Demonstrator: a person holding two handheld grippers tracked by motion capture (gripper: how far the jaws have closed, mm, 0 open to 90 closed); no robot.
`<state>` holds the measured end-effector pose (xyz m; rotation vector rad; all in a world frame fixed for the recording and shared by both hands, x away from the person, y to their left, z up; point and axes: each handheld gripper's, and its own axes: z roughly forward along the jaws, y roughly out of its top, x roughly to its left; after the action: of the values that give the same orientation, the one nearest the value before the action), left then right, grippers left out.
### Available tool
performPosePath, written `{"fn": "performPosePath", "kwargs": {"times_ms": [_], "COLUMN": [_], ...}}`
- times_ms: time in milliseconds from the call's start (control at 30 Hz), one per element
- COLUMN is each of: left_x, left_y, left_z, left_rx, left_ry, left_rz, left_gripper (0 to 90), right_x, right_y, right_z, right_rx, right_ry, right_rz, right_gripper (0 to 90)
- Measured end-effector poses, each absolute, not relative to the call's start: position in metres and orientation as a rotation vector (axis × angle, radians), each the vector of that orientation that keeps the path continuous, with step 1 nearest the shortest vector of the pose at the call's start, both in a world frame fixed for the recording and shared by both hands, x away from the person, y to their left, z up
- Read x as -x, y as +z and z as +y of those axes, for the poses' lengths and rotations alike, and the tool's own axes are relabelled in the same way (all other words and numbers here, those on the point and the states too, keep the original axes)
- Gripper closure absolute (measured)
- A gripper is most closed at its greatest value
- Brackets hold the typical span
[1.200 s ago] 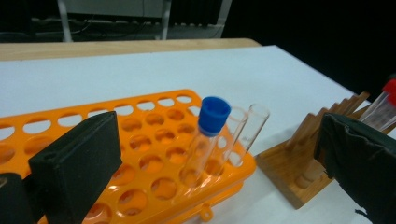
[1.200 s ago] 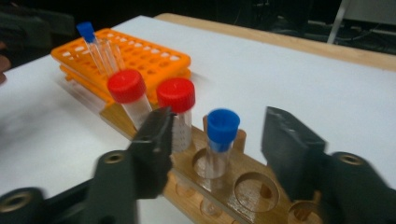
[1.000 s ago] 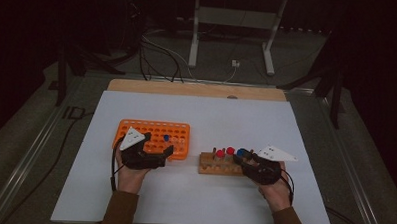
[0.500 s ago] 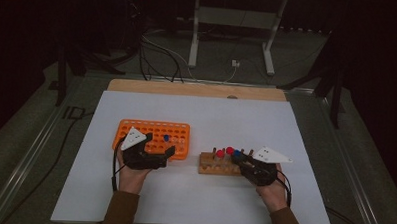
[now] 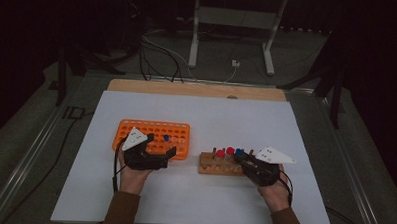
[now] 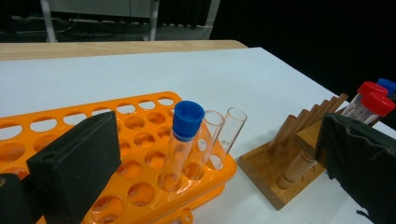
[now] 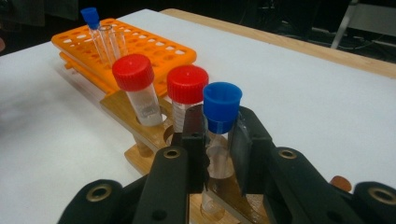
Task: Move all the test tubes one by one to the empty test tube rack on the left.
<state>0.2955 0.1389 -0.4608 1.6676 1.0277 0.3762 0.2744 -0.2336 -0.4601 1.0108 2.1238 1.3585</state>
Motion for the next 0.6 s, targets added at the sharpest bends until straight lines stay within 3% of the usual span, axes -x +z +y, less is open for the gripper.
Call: {"fn": "performPosePath", "kwargs": {"times_ms": [600], "left_x": [-0.294], "left_y": [-0.457], "left_z": [0.136], "left_rx": [-1.666], "left_ry": [0.365], "left_rz": [1.008], "left_gripper": [1.2], "right_x": [-0.267], "right_y": [-0.438], "right_z": [-0.244], "right_rx": [-1.005], "right_ry": [1.425], "right_rz": [2.040], "right_gripper": [76.4]}}
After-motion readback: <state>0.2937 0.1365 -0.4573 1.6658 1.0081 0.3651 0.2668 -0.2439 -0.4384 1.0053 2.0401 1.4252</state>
